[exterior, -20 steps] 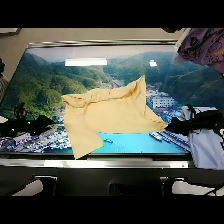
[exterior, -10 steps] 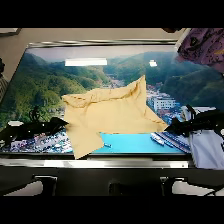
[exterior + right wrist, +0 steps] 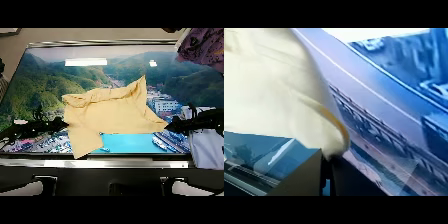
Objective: Fold the clothes and pants, and hang the long-sleeved shirts on hangers.
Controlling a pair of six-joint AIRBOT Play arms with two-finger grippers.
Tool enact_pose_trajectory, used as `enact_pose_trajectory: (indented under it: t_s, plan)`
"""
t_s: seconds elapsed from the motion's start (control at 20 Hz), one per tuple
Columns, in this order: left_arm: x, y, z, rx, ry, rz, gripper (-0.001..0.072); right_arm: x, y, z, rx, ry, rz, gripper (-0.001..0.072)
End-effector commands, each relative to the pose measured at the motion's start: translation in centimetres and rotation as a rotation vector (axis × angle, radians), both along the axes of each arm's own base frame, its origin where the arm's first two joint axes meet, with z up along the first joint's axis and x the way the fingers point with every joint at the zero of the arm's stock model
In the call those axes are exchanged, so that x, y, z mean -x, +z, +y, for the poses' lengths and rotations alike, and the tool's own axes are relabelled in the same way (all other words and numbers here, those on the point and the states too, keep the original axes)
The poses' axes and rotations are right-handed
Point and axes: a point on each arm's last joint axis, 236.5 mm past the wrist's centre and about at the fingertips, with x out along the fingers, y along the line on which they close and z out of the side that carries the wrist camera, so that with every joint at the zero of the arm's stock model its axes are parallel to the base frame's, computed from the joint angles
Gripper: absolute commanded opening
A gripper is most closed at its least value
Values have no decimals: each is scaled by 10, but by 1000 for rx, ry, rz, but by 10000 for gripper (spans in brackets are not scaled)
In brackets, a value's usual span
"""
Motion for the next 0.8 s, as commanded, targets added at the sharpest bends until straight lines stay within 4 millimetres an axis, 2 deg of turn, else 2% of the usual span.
enact_pose_trajectory:
  t_s: [0.0, 0.1, 0.2, 0.25, 0.3, 0.35, 0.4, 0.45, 0.5, 0.55, 0.6, 0.65, 0.75]
  plan:
    - [-30, 39, -4, 37, -29, -87, 16, -33, 39, 10, -3, -22, -156, 28]
    - [-67, 86, 4, 24, -20, -198, 14, -66, 76, 28, 52, 44, -275, 28]
    - [-107, 158, 15, -10, -16, -355, 14, -114, 131, 44, 153, 77, -442, 28]
    - [-122, 194, 21, -45, -17, -419, 14, -139, 168, 47, 218, 70, -540, 28]
    - [-134, 233, 29, -94, -25, -484, 14, -162, 215, 49, 285, 50, -657, 28]
    - [-142, 271, 36, -151, -29, -543, 13, -177, 268, 48, 346, 23, -779, 28]
    - [-147, 313, 44, -218, -27, -603, 13, -183, 322, 48, 382, 2, -892, 28]
    - [-147, 351, 52, -282, -14, -649, 13, -182, 375, 49, 405, -20, -1004, 28]
    - [-141, 391, 63, -356, 9, -689, 13, -171, 432, 49, 412, -50, -1118, 28]
    - [-131, 425, 73, -427, 37, -718, 13, -153, 483, 45, 445, -84, -1222, 28]
    - [-114, 461, 86, -512, 79, -749, 13, -130, 522, 41, 481, -118, -1308, 28]
    - [-94, 493, 97, -584, 129, -782, 13, -104, 552, 39, 514, -144, -1379, 28]
    - [-52, 535, 106, -666, 214, -846, 13, -42, 591, 36, 573, -181, -1479, 28]
